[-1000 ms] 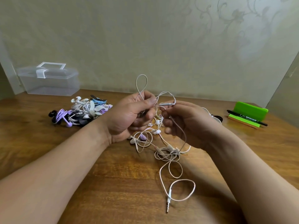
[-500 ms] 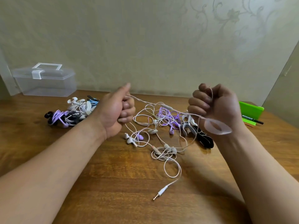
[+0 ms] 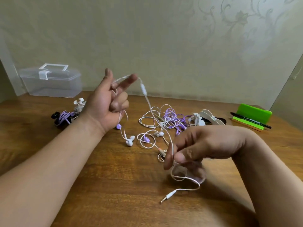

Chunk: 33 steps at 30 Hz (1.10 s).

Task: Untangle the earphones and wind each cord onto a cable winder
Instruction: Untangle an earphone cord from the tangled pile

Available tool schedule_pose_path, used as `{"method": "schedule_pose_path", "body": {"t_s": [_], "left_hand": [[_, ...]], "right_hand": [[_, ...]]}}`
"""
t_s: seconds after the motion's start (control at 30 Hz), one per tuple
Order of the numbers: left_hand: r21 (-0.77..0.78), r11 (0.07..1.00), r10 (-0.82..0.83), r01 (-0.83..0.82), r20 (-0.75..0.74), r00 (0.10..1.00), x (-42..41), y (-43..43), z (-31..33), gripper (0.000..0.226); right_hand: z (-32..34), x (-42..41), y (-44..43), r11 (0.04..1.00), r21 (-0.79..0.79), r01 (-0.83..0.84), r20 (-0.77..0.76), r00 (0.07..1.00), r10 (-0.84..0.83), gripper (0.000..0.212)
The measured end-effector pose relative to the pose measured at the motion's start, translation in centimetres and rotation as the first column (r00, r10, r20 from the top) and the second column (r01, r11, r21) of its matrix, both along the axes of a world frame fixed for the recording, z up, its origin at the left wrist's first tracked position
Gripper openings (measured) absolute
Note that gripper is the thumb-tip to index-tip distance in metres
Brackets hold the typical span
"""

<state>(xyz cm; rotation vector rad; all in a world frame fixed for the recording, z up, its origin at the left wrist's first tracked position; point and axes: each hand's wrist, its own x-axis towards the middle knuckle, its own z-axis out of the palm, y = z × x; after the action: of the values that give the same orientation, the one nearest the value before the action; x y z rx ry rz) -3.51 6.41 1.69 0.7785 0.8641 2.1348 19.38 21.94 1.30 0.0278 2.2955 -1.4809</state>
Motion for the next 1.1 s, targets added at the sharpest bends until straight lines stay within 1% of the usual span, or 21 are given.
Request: {"method": "schedule_pose_path", "body": {"t_s": [0.03, 0.1, 0.17, 0.23, 0.3, 0.33, 0.37, 0.4, 0.43, 0.47, 0.5, 0.53, 0.57, 0.63, 0.73, 0.8, 0.83, 0.93, 1.0, 1.03, 1.1], "left_hand": [[-0.020, 0.998, -0.057, 0.056, -0.053, 0.997, 0.6, -0.1, 0.2, 0.044], [-0.083, 0.983, -0.175, 0.163, -0.170, 0.970, 1.9, -0.3, 0.5, 0.048], [-0.177, 0.959, -0.267, 0.222, -0.295, 0.917, 3.1, -0.5, 0.6, 0.063], [-0.242, 0.928, -0.360, 0.284, -0.382, 0.851, 3.7, -0.7, 0.3, 0.062], [-0.272, 0.889, -0.455, 0.369, -0.425, 0.783, 4.0, -0.9, 0.0, 0.045], [-0.283, 0.877, -0.479, 0.389, -0.440, 0.759, 4.1, -0.9, -0.1, 0.042], [-0.289, 0.874, -0.484, 0.390, -0.457, 0.746, 4.3, -1.0, -0.2, 0.040], [-0.291, 0.882, -0.469, 0.370, -0.483, 0.739, 4.7, -1.0, -0.1, 0.040], [-0.293, 0.898, -0.438, 0.328, -0.514, 0.738, 5.1, -0.9, 0.0, 0.041], [-0.293, 0.922, -0.380, 0.255, -0.548, 0.745, 5.4, -0.7, 0.0, 0.041], [-0.288, 0.944, -0.308, 0.164, -0.580, 0.754, 5.7, -0.3, -0.1, 0.039], [-0.276, 0.959, -0.231, 0.070, -0.610, 0.758, 5.7, 0.1, -0.3, 0.041], [-0.264, 0.964, -0.164, -0.013, -0.635, 0.755, 5.7, 0.5, -0.5, 0.046], [-0.246, 0.962, -0.073, -0.118, -0.649, 0.758, 5.4, 0.9, -0.7, 0.043], [-0.291, 0.943, -0.067, -0.161, -0.639, 0.766, 4.7, 1.0, -0.8, 0.032], [-0.316, 0.935, -0.090, -0.160, -0.650, 0.755, 4.4, 1.1, -1.2, 0.032], [-0.309, 0.937, -0.087, -0.164, -0.661, 0.746, 4.4, 1.1, -1.3, 0.033], [-0.237, 0.935, -0.008, -0.264, -0.758, 0.652, 4.8, 1.5, -1.7, 0.040], [-0.191, 0.930, 0.041, -0.315, -0.797, 0.602, 4.8, 1.7, -2.1, 0.042], [-0.183, 0.928, 0.045, -0.325, -0.810, 0.585, 4.7, 1.8, -2.3, 0.041], [-0.194, 0.913, 0.031, -0.359, -0.845, 0.534, 4.4, 1.6, -2.5, 0.043]], "right_hand": [[0.2, 0.1, 0.1, 1.000, 0.013, -0.018, -0.017, 1.000, 0.019, 0.038], [0.5, 0.3, 0.6, 0.997, 0.063, 0.044, -0.110, 0.993, -0.037, 0.060], [1.0, 0.5, 1.0, 0.972, 0.148, 0.181, -0.221, 0.964, -0.146, 0.081], [1.4, 0.7, 0.9, 0.900, 0.280, 0.335, -0.291, 0.923, -0.253, 0.092], [1.6, 0.7, 0.7, 0.767, 0.404, 0.498, -0.406, 0.849, -0.337, 0.097], [1.5, 0.5, 0.5, 0.693, 0.418, 0.587, -0.489, 0.788, -0.374, 0.096], [1.4, 0.2, 0.4, 0.642, 0.377, 0.668, -0.569, 0.714, -0.409, 0.093], [1.5, -0.1, 0.3, 0.645, 0.268, 0.716, -0.617, 0.641, -0.456, 0.087], [1.4, -0.5, 0.3, 0.716, 0.118, 0.688, -0.605, 0.622, -0.498, 0.079], [1.4, -0.8, -0.2, 0.806, -0.073, 0.587, -0.520, 0.668, -0.533, 0.072], [1.4, -1.1, -0.9, 0.853, -0.225, 0.470, -0.422, 0.743, -0.520, 0.069], [1.4, -1.1, -1.5, 0.870, -0.291, 0.397, -0.356, 0.799, -0.484, 0.064], [1.2, -1.1, -1.8, 0.888, -0.267, 0.374, -0.338, 0.827, -0.449, 0.051], [0.8, -1.1, -1.5, 0.888, -0.168, 0.428, -0.348, 0.817, -0.460, 0.027], [0.9, -0.7, 0.4, 0.775, -0.117, 0.620, -0.423, 0.675, -0.604, 0.027], [0.8, -0.7, 1.0, 0.718, -0.202, 0.666, -0.439, 0.594, -0.674, 0.031], [0.6, -1.0, 0.8, 0.712, -0.249, 0.656, -0.414, 0.593, -0.691, 0.034], [-0.4, -2.6, -1.3, 0.771, -0.351, 0.531, -0.272, 0.730, -0.627, 0.050], [-0.9, -3.5, -2.8, 0.805, -0.430, 0.409, -0.211, 0.822, -0.529, 0.040], [-1.2, -3.7, -3.1, 0.806, -0.451, 0.383, -0.194, 0.840, -0.507, 0.031], [-1.3, -3.8, -2.8, 0.776, -0.462, 0.429, -0.178, 0.812, -0.555, 0.018]]}}
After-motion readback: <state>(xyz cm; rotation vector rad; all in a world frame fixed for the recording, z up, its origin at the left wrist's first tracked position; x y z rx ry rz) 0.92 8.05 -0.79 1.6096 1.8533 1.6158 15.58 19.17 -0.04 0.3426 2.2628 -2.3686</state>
